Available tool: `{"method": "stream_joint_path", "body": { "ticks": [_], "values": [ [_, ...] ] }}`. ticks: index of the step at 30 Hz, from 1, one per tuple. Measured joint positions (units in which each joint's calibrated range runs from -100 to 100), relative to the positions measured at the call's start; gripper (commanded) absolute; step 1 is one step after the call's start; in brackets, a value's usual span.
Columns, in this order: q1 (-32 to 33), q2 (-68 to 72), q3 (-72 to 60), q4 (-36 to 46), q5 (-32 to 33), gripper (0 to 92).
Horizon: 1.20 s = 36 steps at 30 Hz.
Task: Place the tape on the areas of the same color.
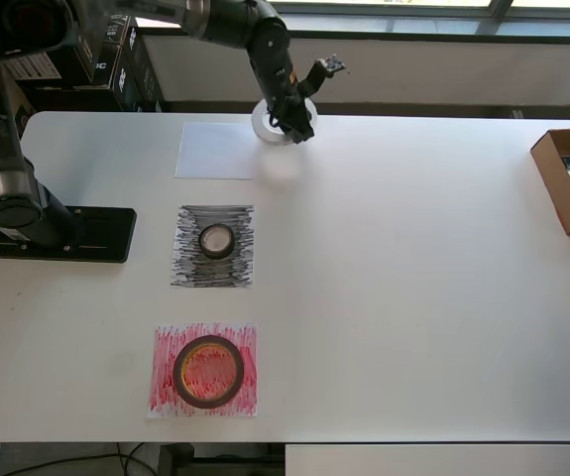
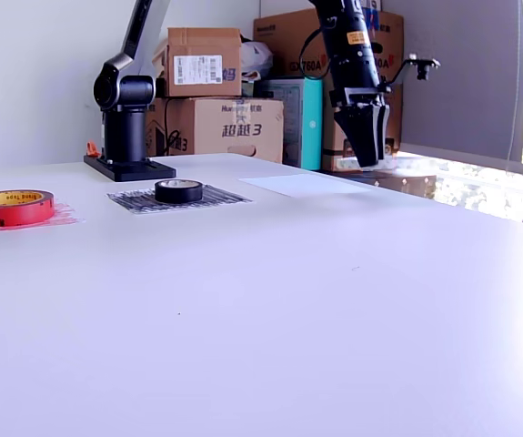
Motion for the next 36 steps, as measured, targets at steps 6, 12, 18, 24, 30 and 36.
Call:
{"method": "stream_joint_path", "body": {
  "ticks": [6,12,18,24,30,36],
  "values": [
    [1.7,-6.7,7.4,-0.9,-0.4,0.0],
    [1.7,-9.2,13.7,-1.3,-2.4,0.0],
    [1.7,-9.2,15.2,-1.3,-8.2,0.0],
    [1.7,-8.4,15.2,-1.5,-14.0,0.0],
    [2.0,-8.8,18.3,-1.5,-20.2,0.0],
    [3.9,-9.2,19.7,-1.4,-24.1,0.0]
  ]
}}
